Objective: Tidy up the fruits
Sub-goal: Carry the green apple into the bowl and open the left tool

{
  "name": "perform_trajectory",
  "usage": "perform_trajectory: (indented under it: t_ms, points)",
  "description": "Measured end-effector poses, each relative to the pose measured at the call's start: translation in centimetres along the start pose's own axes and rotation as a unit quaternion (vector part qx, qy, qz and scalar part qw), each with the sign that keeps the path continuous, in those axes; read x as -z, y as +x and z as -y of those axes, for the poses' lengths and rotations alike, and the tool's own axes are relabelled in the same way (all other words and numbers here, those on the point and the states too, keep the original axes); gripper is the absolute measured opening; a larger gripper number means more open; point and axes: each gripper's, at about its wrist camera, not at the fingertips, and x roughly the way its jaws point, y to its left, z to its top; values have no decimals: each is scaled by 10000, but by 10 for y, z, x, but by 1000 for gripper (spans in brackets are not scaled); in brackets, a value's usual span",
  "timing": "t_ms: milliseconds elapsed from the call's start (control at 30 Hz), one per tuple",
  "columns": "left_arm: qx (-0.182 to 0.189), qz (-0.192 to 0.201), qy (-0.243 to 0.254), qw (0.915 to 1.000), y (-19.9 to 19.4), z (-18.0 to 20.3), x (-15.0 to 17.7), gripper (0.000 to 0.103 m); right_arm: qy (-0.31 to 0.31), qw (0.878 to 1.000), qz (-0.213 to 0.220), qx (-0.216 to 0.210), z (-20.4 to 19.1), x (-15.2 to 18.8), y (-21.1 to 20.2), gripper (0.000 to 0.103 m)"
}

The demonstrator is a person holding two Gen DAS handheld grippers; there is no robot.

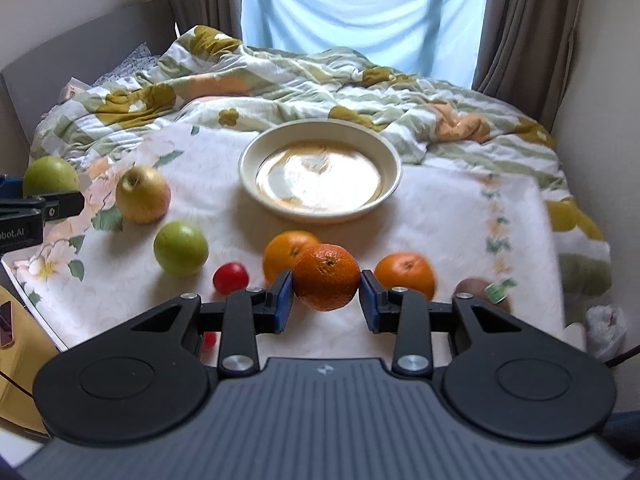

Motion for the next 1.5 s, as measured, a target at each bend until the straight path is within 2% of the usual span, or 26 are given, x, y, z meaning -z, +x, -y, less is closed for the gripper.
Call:
perform_trajectory:
  t_ms: [200, 367, 500, 600, 733, 1133, 1500]
  points:
    - [356, 256, -18, 9990, -1, 14, -34, 56, -91, 9999, 54, 89, 20, -26, -11, 51]
    - [694, 398, -23, 9968, 15, 21, -67, 56, -75, 9998, 128, 158, 39, -53, -10, 51]
    - [906, 449, 50, 9949, 38, 26, -94, 56, 32, 9998, 207, 7, 53, -77, -3, 51]
    - [1078, 364, 110, 9934, 65, 30, -113, 56, 48, 9997, 227, 5, 58, -92, 8, 51]
    - [1135, 230, 292, 9928, 103, 37, -126, 56, 181, 9997, 190, -8, 66, -111, 31, 51]
    - [1570, -455, 811, 9832, 221, 66, -136, 56, 545, 9983, -86, 198, 77, -139, 119, 51]
    - [1877, -1004, 1383, 9672, 278, 99, -119, 56, 899, 9948, -357, 305, 97, -138, 160, 51]
